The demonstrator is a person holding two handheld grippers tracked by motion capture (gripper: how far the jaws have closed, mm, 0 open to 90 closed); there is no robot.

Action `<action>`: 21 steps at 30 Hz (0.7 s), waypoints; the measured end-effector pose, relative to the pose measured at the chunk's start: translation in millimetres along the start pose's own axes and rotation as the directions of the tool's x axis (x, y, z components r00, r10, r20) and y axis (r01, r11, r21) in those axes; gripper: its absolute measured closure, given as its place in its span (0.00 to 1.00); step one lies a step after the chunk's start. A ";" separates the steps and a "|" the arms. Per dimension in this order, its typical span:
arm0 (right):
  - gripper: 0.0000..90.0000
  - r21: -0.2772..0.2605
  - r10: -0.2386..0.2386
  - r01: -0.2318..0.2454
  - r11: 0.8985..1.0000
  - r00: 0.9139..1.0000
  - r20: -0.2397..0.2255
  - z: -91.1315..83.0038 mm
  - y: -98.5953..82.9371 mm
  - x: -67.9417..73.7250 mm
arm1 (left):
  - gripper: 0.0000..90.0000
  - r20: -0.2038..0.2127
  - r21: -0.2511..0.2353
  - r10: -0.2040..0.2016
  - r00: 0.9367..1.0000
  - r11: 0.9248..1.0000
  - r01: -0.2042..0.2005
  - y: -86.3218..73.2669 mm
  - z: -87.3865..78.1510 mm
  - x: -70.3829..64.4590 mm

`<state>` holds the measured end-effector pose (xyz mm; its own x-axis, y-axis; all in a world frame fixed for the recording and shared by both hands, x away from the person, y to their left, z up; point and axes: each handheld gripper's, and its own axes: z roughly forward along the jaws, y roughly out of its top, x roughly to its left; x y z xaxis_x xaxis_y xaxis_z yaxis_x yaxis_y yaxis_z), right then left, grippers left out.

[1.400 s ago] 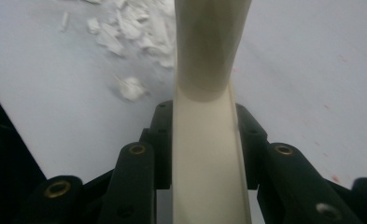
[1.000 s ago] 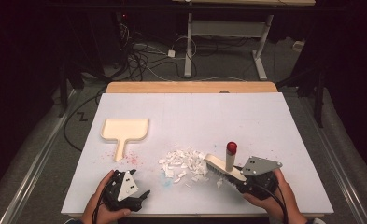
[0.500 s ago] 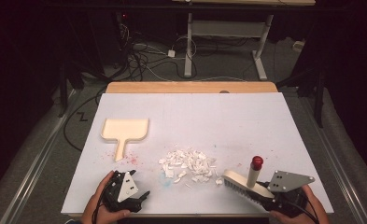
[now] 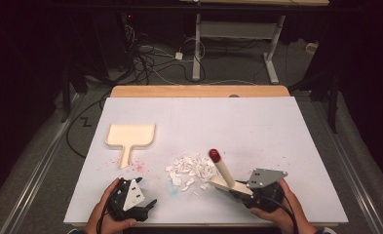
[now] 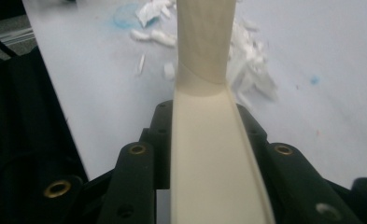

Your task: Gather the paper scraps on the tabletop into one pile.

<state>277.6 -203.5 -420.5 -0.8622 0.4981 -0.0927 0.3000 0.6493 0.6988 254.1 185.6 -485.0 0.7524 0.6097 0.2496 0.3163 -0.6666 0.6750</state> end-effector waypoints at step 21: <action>0.76 -0.276 -0.047 0.033 0.960 0.998 -0.043 16.8 42.1 6.9 | 0.18 -0.021 -0.012 -0.009 1.000 1.000 0.008 -1.9 -4.1 3.2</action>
<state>291.2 -163.1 -403.7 -0.8919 0.4420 -0.0952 0.1464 0.4815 0.8642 253.5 190.6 -482.7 0.7371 0.6245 0.2584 0.3157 -0.6562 0.6853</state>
